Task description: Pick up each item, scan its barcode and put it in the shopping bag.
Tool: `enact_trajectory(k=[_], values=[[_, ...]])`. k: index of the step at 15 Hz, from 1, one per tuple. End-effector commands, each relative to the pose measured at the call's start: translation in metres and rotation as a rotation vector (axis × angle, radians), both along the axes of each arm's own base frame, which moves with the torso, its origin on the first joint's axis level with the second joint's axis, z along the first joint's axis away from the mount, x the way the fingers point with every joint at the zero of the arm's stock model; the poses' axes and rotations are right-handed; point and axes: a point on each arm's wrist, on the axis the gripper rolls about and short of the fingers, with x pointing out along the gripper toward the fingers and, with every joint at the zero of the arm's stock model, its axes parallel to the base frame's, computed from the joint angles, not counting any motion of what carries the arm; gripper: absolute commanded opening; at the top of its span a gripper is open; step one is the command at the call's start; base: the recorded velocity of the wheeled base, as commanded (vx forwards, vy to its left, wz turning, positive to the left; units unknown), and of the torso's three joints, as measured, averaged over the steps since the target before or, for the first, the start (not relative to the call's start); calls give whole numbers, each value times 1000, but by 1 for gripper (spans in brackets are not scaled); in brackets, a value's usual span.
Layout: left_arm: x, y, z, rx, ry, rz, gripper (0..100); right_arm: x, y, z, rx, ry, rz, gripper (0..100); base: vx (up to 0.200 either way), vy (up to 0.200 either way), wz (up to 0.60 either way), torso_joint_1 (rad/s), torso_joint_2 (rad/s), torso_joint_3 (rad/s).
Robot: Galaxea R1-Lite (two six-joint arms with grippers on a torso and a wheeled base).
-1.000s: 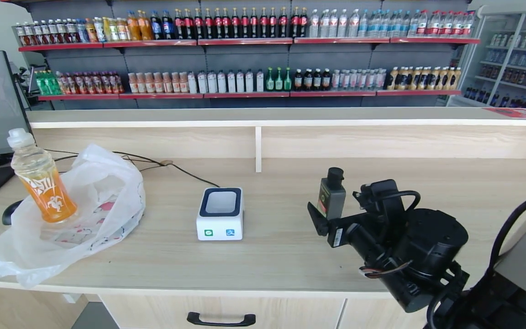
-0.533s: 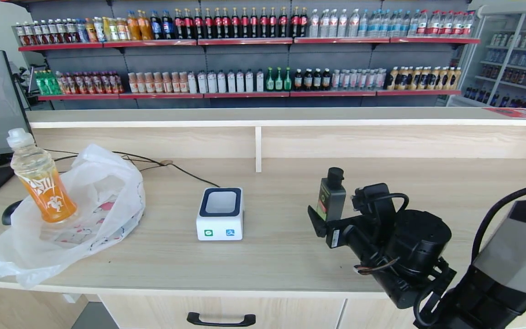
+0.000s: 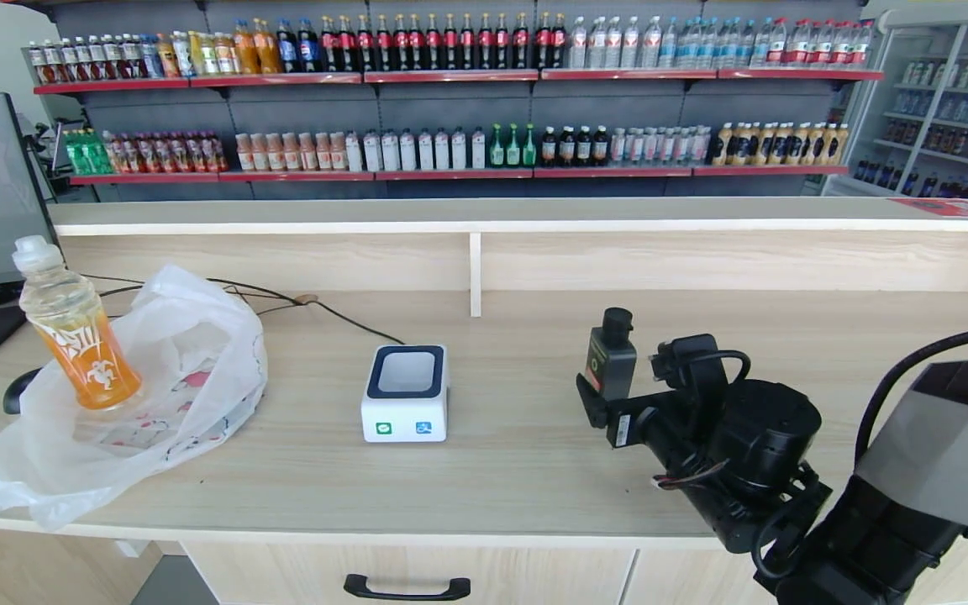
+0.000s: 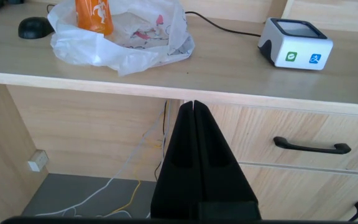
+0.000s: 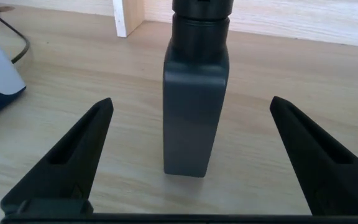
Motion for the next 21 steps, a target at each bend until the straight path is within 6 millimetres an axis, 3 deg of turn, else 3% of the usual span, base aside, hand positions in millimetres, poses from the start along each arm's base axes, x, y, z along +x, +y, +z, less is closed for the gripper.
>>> enact_trajectory(k=[1, 12, 18, 21], values=[[0, 0, 0, 0, 0, 0, 0, 4, -5, -2, -2, 3, -20, 100, 0, 0, 0, 0, 0, 0], [0, 0, 0, 0, 0, 0, 0, 15, -32, 0, -3, 2, -109, 100, 0, 0, 0, 0, 0, 0], [0, 0, 0, 0, -2, 0, 0, 11, -31, 2, -4, 4, -101, 100, 0, 0, 0, 0, 0, 0], [0, 0, 0, 0, 0, 0, 0, -3, -18, 2, -10, 13, -44, 100, 0, 0, 0, 0, 0, 0]])
